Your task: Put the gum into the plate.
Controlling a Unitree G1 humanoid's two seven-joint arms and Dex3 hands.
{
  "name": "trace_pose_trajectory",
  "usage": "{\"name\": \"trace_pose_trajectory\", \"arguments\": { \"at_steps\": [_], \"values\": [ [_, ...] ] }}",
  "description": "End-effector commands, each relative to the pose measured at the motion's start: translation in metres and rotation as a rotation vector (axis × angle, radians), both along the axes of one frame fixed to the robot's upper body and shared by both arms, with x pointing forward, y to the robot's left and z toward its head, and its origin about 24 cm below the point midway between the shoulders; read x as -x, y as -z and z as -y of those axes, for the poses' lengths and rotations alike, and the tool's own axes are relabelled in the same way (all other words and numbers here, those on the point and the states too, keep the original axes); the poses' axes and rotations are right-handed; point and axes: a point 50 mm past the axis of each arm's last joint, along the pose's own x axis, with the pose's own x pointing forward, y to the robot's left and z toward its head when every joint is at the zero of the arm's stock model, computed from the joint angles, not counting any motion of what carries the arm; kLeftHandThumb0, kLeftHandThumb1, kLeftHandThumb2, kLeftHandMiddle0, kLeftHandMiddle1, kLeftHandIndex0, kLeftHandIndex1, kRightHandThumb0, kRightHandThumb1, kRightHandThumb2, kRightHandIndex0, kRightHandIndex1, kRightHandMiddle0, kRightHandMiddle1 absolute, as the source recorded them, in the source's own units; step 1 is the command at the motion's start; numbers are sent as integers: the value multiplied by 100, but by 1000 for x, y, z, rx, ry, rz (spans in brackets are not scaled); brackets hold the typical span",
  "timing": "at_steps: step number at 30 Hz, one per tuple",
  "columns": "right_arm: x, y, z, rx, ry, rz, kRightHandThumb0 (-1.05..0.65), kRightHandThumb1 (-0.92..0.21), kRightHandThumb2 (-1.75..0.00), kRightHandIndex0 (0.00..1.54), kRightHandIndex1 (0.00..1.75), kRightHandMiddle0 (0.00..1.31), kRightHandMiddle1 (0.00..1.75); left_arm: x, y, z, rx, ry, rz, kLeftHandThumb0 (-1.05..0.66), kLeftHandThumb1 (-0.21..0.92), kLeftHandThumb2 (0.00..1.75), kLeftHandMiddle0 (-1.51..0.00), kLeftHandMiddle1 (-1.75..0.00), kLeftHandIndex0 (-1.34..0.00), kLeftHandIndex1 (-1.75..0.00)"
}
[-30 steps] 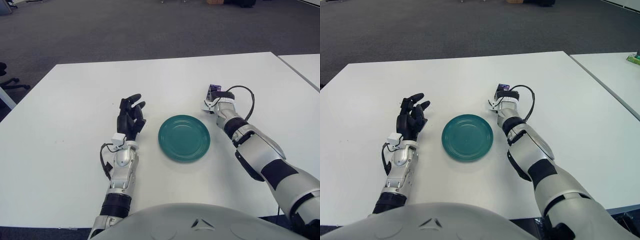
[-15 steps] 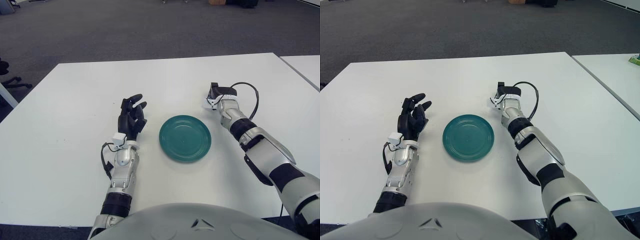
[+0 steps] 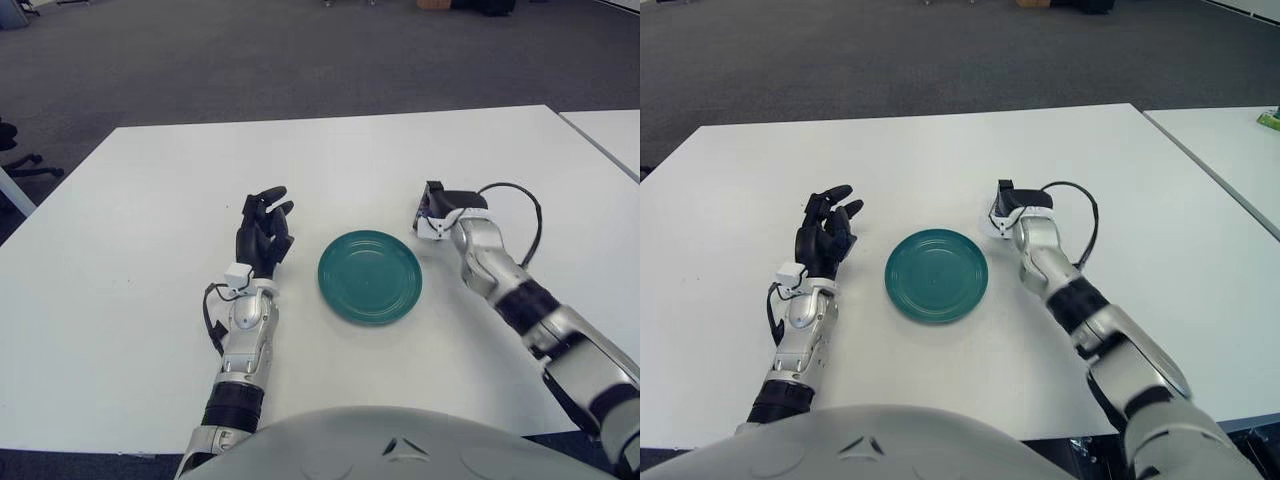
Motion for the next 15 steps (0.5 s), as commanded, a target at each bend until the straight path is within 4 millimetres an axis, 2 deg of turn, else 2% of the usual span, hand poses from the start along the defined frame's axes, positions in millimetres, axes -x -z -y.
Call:
{"name": "trace_pose_trajectory", "arguments": {
  "at_steps": [1, 3, 5, 15],
  "values": [
    [13, 5, 9, 3, 6, -82, -85, -92, -65, 56, 109, 10, 111, -5, -3, 10, 60, 13, 5, -73, 92, 65, -36, -94, -34, -118],
    [15, 2, 10, -7, -1, -83, -84, -92, -66, 57, 140, 13, 121, -5, -3, 10, 64, 15, 7, -74, 92, 64, -36, -94, -33, -118],
    [18, -2, 12, -18, -6, -81, -85, -92, -67, 58, 151, 13, 124, -6, -2, 11, 66, 16, 7, -74, 92, 64, -35, -94, -32, -118],
    [31, -14, 16, -53, -17, -68, -87, -92, -65, 62, 142, 7, 113, -8, -2, 11, 77, 24, 6, -73, 92, 65, -37, -93, -33, -119]
  ]
}}
